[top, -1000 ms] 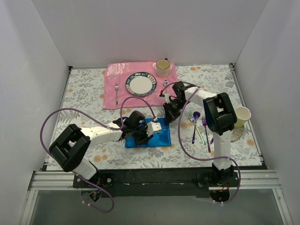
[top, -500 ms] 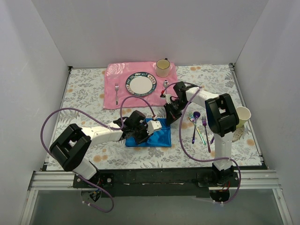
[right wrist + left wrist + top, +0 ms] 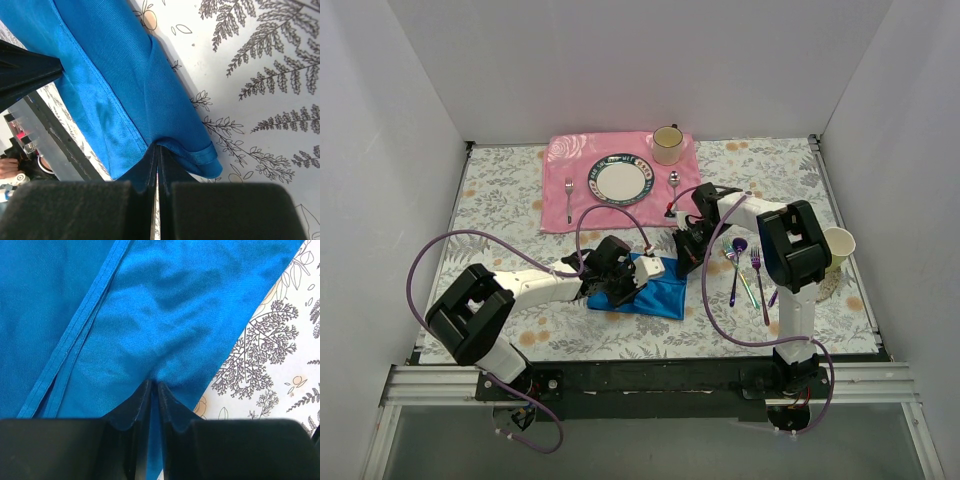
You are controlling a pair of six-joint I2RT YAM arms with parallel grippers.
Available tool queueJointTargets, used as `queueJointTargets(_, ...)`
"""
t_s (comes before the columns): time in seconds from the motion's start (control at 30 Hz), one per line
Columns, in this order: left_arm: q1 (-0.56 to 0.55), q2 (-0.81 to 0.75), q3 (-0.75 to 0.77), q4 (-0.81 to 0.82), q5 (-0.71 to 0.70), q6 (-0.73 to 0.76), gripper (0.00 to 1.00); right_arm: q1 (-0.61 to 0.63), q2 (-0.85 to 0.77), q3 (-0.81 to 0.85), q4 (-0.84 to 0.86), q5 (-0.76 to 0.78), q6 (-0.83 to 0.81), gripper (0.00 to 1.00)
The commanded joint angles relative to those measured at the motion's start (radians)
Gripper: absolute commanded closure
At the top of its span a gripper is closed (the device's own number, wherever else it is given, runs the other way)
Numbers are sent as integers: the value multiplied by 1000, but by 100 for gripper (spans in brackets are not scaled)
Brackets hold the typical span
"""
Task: Fold the napkin into a case and place the utensils inside
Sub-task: Fold the lower triangle-folded napkin at the center of the board, then smooth out the 2/3-rectangle-folded napkin at the center of the board.
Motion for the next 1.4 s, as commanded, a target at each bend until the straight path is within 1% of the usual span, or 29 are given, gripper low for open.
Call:
queueJointTargets(0.0,-5,-24,-11,-88,-9,-29,84,9,63,-21,85,126,-14,99)
queueJointTargets(0.07,19,-62,6,-110,26,-84,76,9,79,-10,92,157,-22,99)
queueJointTargets(0.1,38,-112,19,-140,93,-105,70,9,86,-3,101,168,-26,99)
queueJointTargets(0.13,91,-137,47,-148,134,-131,68,9,91,3,102,175,-30,99)
queueJointTargets(0.17,125,-166,62,-153,173,-194,66,11,92,11,102,189,-43,99)
queueJointTargets(0.2,162,-185,76,-157,240,-220,63,11,95,25,104,197,-51,99)
queueJointTargets(0.23,229,-202,116,-162,263,-240,63,11,99,36,102,203,-59,99)
queueJointTargets(0.27,257,-200,137,-167,280,-269,63,12,100,45,101,215,-77,99)
queueJointTargets(0.33,303,-171,180,-174,300,-280,63,12,109,75,99,232,-98,99)
queueJointTargets(0.43,311,-115,251,-174,271,-281,64,14,132,126,90,255,-152,99)
queueJointTargets(0.47,311,-69,278,-174,265,-279,64,14,138,141,81,260,-163,99)
queueJointTargets(0.53,311,-32,297,-156,227,-277,66,14,149,160,69,261,-191,99)
queueJointTargets(0.67,312,59,335,-134,201,-264,72,12,155,175,66,266,-220,99)
queueJointTargets(0.9,312,160,276,-114,193,-230,77,12,142,163,75,257,-249,99)
queueJointTargets(1.07,311,186,242,-136,184,-230,82,12,125,146,87,249,-263,99)
queueJointTargets(1.17,314,191,242,-162,204,-250,84,12,109,120,111,240,-258,99)
queueJointTargets(1.2,317,183,246,-162,219,-277,84,12,105,113,118,238,-257,99)
queueJointTargets(1.23,329,170,250,-151,291,-297,82,14,100,96,125,235,-255,99)
queueJointTargets(1.27,335,127,251,-130,326,-329,81,12,96,86,142,229,-254,99)
queueJointTargets(1.33,345,87,253,-35,403,-450,76,12,82,65,161,231,-254,99)
queueJointTargets(1.37,345,68,254,-1,432,-493,68,14,80,53,173,229,-257,99)
